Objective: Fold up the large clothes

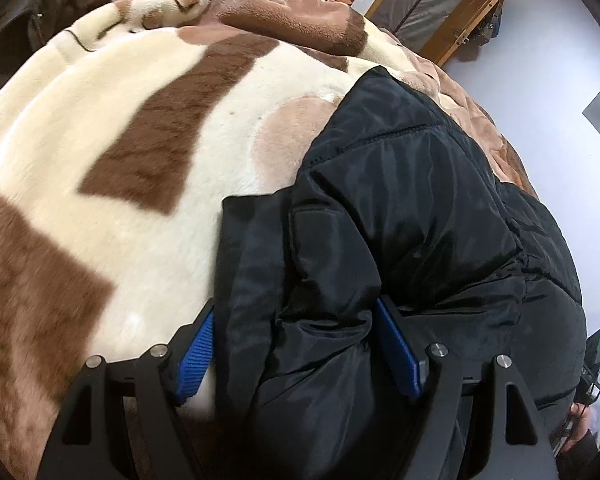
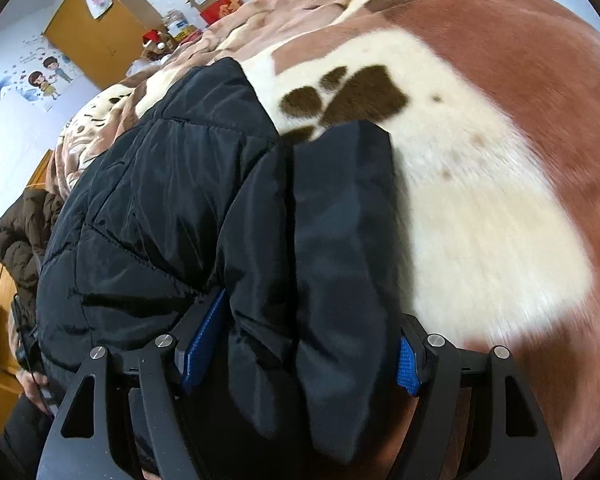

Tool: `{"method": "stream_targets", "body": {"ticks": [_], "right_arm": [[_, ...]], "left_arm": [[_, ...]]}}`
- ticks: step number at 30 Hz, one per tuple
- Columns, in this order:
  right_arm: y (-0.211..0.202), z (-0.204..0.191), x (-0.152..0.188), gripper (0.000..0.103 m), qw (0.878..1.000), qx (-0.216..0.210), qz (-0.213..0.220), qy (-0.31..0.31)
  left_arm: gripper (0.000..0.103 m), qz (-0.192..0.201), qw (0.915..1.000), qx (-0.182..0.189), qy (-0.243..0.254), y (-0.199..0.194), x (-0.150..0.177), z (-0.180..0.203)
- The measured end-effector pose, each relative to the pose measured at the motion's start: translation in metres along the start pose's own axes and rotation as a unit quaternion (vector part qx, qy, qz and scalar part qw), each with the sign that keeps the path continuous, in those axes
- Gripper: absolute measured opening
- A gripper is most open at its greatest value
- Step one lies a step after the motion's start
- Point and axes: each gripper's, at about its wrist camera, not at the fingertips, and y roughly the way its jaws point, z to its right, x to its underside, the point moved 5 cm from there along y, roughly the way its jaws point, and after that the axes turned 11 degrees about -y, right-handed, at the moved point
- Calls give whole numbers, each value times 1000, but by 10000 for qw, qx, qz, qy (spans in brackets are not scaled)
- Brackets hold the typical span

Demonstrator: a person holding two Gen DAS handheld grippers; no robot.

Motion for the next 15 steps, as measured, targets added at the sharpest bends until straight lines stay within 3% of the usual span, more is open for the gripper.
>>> {"method": "stream_targets", "body": {"ticks": [6, 12, 15], "right_arm": [[-5, -4, 9, 64, 9998, -192, 28, -11], [8, -2, 0, 59, 9996, -292, -61, -8], [8, -8, -2, 49, 9996, -262, -61, -37]], "left_arm": [[79, 47, 10000, 71, -52, -3, 9, -3], [79, -161, 9998, 99, -48, 12, 2, 4], [68, -229, 9996, 139, -26, 12, 3, 10]]}}
